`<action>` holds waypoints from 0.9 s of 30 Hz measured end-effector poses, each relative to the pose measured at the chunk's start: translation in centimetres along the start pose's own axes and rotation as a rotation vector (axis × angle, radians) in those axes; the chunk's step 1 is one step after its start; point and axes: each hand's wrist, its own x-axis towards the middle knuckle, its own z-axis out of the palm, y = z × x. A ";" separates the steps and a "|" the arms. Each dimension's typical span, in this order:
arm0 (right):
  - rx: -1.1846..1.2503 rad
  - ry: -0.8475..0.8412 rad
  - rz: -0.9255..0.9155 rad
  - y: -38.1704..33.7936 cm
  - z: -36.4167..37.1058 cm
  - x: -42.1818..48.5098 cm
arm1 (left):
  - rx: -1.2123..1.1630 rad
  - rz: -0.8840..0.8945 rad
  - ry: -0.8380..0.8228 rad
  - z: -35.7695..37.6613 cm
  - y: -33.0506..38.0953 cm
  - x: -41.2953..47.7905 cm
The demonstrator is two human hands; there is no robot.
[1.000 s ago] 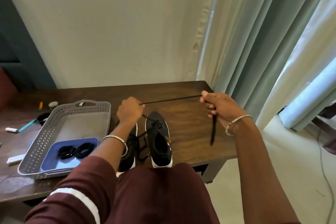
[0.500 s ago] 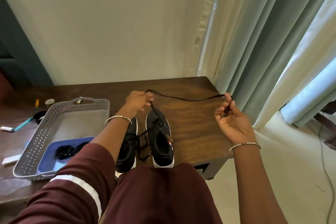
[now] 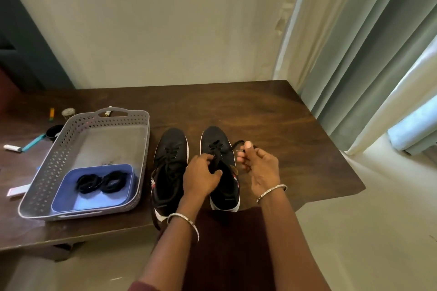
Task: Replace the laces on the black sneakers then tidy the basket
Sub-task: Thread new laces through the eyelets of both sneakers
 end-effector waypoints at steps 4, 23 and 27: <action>0.134 -0.049 0.091 1.6 0.6 1.0 | -0.061 0.029 0.198 1.2 -0.1 -0.1; -0.744 0.064 -0.210 6.3 3.7 6.4 | -0.516 -0.242 0.246 1.7 -0.5 2.3; -0.769 0.096 -0.191 6.5 4.1 6.4 | -0.513 -0.243 0.244 1.6 -0.6 2.3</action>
